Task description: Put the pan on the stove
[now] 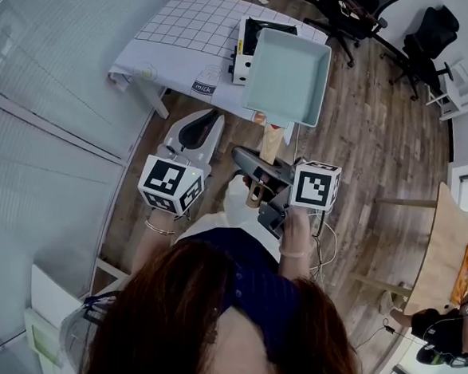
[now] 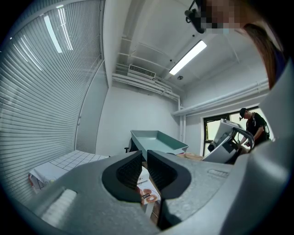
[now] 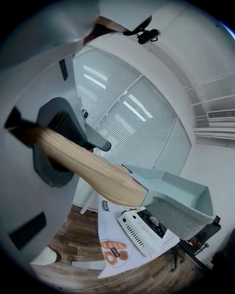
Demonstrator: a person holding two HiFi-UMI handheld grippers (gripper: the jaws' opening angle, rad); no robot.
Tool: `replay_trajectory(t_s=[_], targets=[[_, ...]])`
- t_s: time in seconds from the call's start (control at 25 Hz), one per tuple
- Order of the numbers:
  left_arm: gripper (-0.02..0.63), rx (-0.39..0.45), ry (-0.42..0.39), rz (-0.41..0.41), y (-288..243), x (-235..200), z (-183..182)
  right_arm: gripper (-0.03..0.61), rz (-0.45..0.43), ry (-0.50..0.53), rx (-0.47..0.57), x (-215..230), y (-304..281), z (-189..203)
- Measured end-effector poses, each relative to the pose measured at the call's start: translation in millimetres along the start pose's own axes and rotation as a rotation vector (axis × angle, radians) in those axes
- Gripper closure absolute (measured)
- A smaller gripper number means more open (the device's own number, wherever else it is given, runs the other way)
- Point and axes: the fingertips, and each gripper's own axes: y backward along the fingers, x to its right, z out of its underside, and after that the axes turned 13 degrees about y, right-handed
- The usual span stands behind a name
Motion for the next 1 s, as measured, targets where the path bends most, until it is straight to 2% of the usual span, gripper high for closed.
replay_trajectory(t_s=[1.0], targets=[[0.572, -0.004, -0.005, -0.033, -87.1, -45.8, -14.4, 0.529, -0.036, -0.01, -0.041, 70.1, -27.7, -61.4]])
